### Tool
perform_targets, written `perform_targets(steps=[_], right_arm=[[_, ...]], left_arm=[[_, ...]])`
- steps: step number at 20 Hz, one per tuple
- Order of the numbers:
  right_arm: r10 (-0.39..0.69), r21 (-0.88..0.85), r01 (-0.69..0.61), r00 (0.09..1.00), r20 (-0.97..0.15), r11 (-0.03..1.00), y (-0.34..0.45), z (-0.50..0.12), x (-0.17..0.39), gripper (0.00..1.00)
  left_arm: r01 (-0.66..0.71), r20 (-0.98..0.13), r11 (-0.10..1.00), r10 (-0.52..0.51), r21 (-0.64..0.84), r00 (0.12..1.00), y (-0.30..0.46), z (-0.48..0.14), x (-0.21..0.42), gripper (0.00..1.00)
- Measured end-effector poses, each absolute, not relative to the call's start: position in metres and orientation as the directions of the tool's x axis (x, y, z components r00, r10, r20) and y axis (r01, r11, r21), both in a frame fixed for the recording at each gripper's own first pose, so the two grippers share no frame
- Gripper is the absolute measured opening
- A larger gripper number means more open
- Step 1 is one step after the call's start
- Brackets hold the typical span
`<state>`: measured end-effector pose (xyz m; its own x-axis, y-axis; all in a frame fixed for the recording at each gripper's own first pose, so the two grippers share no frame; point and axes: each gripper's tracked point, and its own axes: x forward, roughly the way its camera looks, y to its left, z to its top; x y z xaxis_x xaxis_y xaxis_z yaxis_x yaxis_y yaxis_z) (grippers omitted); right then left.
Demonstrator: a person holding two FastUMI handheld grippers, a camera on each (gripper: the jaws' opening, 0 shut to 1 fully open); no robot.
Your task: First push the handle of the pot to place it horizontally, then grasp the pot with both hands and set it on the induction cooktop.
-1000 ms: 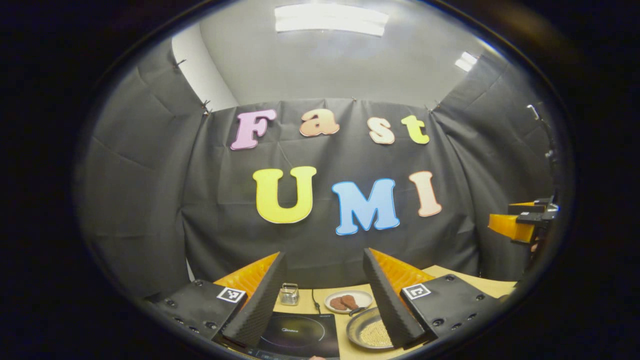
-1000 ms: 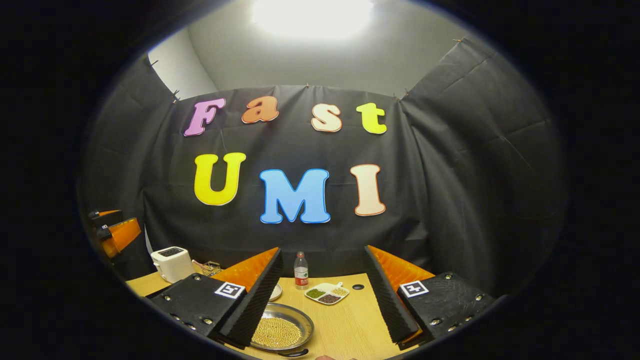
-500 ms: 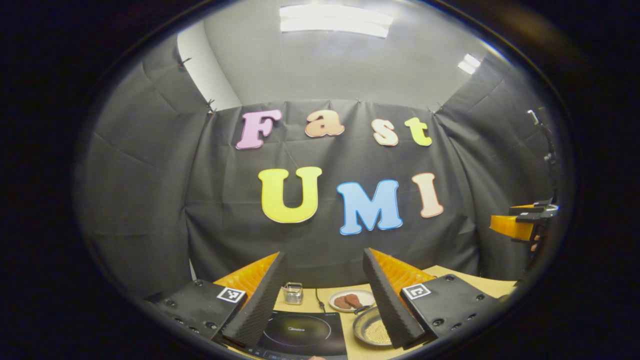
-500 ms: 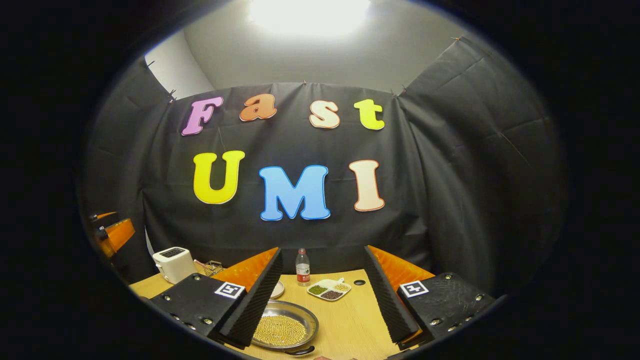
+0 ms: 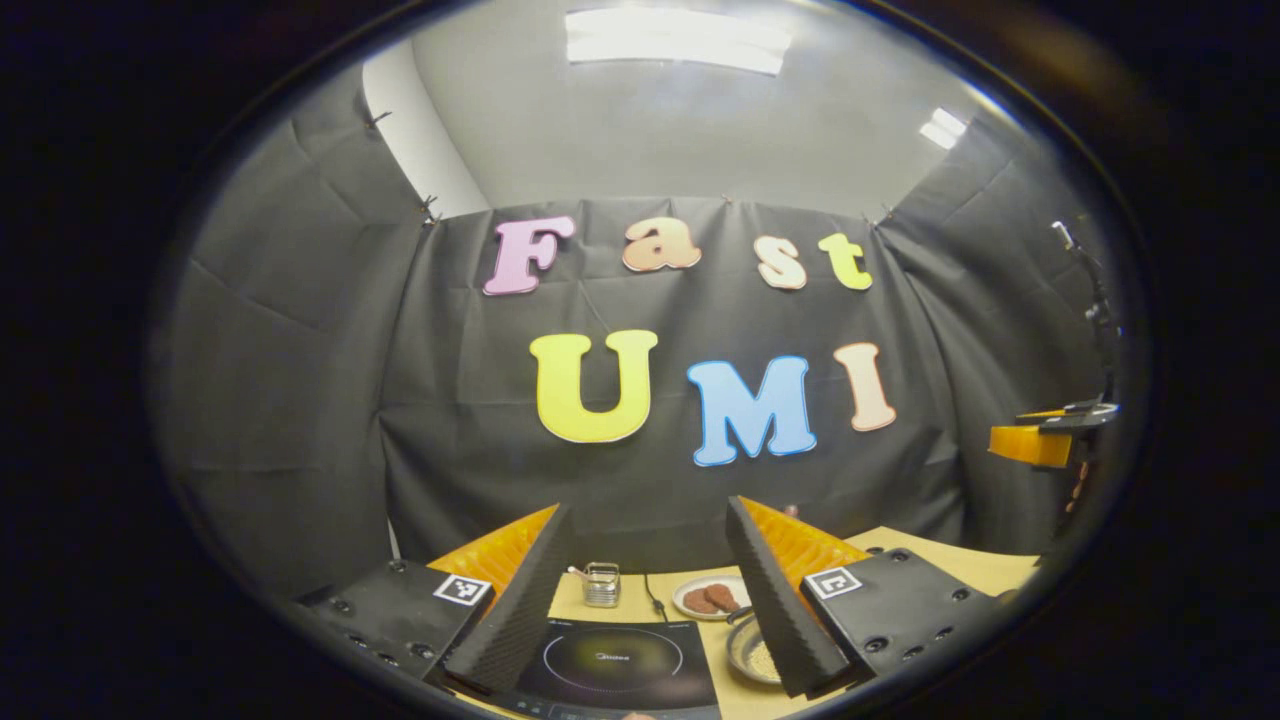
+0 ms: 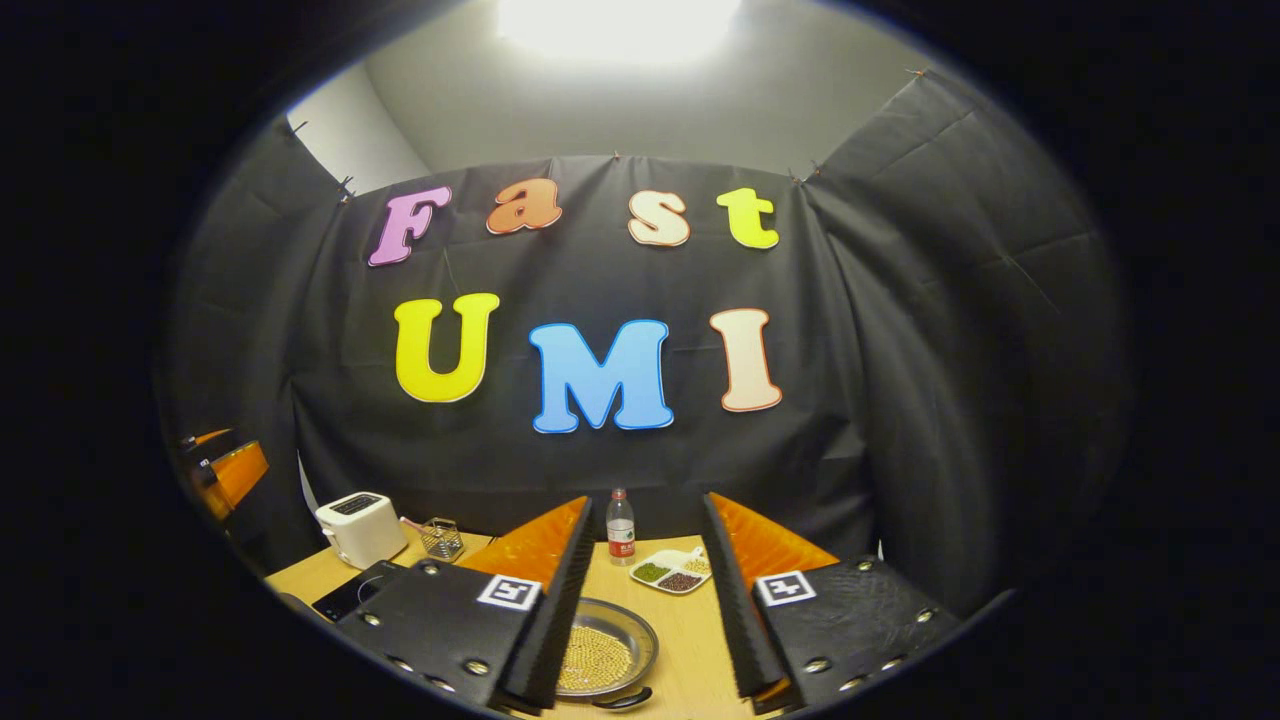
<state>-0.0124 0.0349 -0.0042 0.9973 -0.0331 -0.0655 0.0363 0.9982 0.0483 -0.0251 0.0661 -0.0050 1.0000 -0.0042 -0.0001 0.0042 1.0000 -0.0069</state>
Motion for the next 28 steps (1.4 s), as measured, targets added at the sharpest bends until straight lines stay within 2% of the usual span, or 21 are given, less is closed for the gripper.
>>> perform_targets(steps=[1,3,4,5,6,7,8,9,10,19,28], right_arm=[[-0.017,0.057,0.021,0.997,-0.072,0.998,0.041,-0.005,-0.011,0.48],[0.011,0.062,-0.006,0.996,-0.086,0.998,0.053,-0.009,-0.012,0.49],[-0.019,0.047,0.023,0.996,-0.084,0.999,0.048,-0.012,-0.011,0.49],[-0.025,0.048,0.029,0.997,-0.072,0.998,0.049,-0.003,-0.012,0.16],[-0.004,0.055,0.008,0.997,-0.074,0.998,0.058,-0.006,-0.013,0.12],[0.019,0.058,-0.014,0.996,-0.084,0.998,0.066,-0.011,-0.013,0.17],[0.022,0.051,-0.017,0.995,-0.092,0.999,0.071,-0.020,-0.012,0.18],[0.022,0.057,-0.017,0.996,-0.088,0.998,0.070,-0.012,-0.021,0.00],[0.056,0.061,-0.050,0.993,-0.106,0.997,0.082,-0.019,-0.018,0.04],[0.259,0.016,-0.266,0.921,-0.290,0.964,0.147,-0.096,-0.028,0.03],[0.449,0.060,-0.488,0.739,-0.502,0.871,0.167,-0.189,-0.042,0.04]], left_arm=[[0.006,0.000,1.000,-0.006,-0.009,1.000,0.069,-0.005,-0.025,1.00],[0.007,0.002,1.000,-0.007,-0.015,1.000,0.074,-0.005,-0.023,1.00],[0.006,0.002,1.000,-0.005,-0.016,1.000,0.078,-0.006,-0.024,1.00],[0.003,0.002,1.000,-0.003,-0.015,1.000,0.082,-0.006,-0.025,1.00],[0.003,0.003,1.000,-0.003,-0.013,1.000,0.084,-0.007,-0.026,1.00],[0.001,0.003,1.000,-0.001,-0.012,1.000,0.088,-0.007,-0.025,1.00],[0.004,0.002,1.000,-0.004,-0.013,1.000,0.090,-0.009,-0.027,1.00],[0.001,0.000,1.000,-0.001,-0.013,1.000,0.095,-0.010,-0.026,1.00],[-0.006,-0.001,1.000,0.006,-0.013,1.000,0.100,-0.011,-0.025,1.00],[-0.034,-0.029,0.999,0.033,-0.023,0.999,0.128,-0.028,-0.030,1.00],[-0.109,-0.077,0.993,0.106,-0.033,0.991,0.124,-0.047,-0.010,0.98]])
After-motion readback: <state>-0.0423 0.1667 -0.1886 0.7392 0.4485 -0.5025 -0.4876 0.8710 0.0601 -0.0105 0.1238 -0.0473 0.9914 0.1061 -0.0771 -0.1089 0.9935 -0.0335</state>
